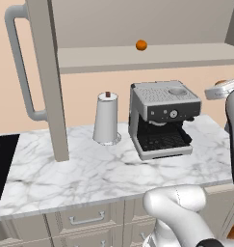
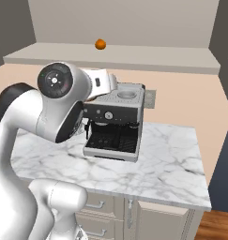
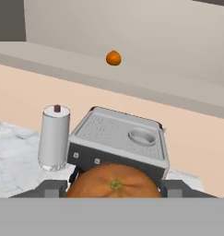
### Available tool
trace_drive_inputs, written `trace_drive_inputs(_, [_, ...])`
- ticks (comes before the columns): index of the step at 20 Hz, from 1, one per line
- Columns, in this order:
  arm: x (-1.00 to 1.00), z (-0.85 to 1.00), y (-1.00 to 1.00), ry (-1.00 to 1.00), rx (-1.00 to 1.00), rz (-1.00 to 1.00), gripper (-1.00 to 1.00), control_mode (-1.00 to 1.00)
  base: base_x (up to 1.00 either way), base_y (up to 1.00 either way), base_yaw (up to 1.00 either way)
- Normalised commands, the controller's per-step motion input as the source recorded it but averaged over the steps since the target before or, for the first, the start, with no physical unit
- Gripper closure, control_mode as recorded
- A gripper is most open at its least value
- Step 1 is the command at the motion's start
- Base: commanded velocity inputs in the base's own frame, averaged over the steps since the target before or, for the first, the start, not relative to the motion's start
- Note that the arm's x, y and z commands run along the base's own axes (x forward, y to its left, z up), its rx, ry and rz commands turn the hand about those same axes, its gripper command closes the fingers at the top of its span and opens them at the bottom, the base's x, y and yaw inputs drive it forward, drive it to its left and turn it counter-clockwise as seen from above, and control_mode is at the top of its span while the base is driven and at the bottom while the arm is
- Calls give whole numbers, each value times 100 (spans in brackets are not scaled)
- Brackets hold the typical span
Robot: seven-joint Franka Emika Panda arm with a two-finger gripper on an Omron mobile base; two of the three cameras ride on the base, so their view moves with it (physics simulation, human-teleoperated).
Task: Pick the tangerines from the cabinet and place them in one bowl. Pick the mango from the sink and place it in the other bowl.
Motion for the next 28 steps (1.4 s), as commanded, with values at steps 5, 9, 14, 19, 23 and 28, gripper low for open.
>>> trace_drive_inputs(5, [-21, -28, 10, 2, -2, 1, 100, -100, 0, 0, 0])
trace_drive_inputs(9, [-15, -18, 6, 5, -1, 0, 100, -100, 0, 0, 0])
trace_drive_inputs(14, [-11, -12, 1, 4, -1, 0, 100, -100, 0, 0, 0])
trace_drive_inputs(19, [-11, -19, 0, 6, -2, 0, 100, -100, 0, 0, 0])
trace_drive_inputs(23, [-21, -20, 0, 5, -1, 0, 100, -100, 0, 0, 0])
trace_drive_inputs(28, [-15, -16, 7, 2, -2, 0, 100, -100, 0, 0, 0])
